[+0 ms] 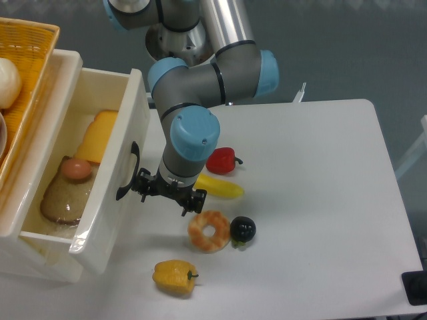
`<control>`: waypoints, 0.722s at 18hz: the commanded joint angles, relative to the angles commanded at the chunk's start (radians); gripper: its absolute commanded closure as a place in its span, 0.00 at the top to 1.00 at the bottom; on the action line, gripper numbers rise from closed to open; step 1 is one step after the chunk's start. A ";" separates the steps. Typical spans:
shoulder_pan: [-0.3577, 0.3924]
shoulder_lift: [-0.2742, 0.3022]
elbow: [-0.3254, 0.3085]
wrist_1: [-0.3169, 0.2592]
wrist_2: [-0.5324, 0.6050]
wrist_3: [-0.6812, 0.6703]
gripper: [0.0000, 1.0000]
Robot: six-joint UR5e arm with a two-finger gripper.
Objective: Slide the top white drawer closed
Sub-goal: 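Push the drawer front with the gripper, sliding the drawer shut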
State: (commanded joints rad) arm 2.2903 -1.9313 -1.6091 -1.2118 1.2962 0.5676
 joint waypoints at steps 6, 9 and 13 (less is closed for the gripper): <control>-0.026 0.014 0.000 0.002 -0.002 0.000 1.00; -0.040 0.014 0.000 0.003 0.002 0.000 1.00; -0.058 0.015 0.000 0.012 0.002 0.000 1.00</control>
State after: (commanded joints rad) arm 2.2320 -1.9159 -1.6091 -1.1996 1.2977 0.5676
